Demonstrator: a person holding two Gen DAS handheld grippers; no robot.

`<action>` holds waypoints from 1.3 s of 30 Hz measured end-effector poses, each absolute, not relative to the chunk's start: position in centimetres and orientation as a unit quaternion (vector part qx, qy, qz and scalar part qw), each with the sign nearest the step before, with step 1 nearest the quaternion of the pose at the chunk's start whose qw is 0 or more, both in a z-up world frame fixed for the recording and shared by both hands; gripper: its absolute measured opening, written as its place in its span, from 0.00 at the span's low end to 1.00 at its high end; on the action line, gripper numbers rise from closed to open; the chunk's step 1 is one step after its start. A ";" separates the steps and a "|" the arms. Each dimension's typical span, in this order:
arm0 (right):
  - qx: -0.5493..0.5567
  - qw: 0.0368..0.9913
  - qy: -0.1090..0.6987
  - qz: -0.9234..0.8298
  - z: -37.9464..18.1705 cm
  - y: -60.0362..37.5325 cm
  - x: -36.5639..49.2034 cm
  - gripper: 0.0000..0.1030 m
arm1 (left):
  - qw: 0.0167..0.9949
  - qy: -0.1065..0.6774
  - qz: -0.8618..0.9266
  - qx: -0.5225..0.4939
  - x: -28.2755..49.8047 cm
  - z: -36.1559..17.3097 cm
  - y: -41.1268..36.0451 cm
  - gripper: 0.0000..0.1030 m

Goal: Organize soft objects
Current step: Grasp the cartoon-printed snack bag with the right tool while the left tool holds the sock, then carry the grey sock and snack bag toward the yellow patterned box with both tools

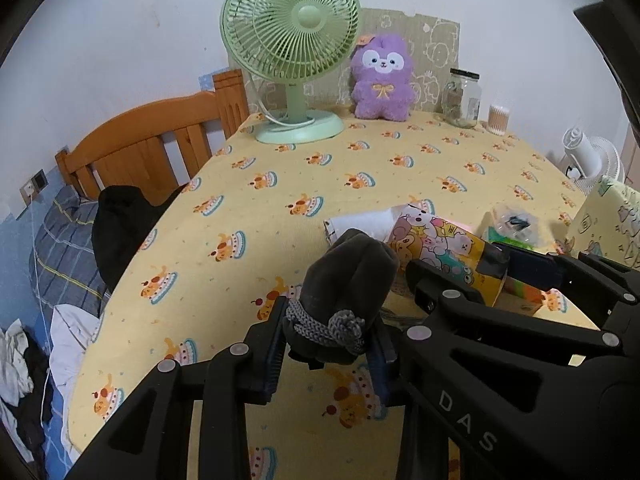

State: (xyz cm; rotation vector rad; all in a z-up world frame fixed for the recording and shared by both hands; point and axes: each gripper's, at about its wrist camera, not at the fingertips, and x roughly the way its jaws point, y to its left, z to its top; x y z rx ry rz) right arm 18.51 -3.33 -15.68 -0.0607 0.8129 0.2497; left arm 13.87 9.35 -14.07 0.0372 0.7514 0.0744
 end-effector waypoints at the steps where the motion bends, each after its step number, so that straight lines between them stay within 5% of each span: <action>1: -0.029 0.912 0.392 0.121 -15.4 -3.4 18.3 0.60 | 0.930 0.365 0.036 0.018 13.8 -13.9 9.3 0.35; 39: -0.020 0.948 0.302 0.097 -6.2 -9.0 12.9 0.60 | 0.957 0.291 0.003 0.020 9.9 -5.7 4.1 0.35</action>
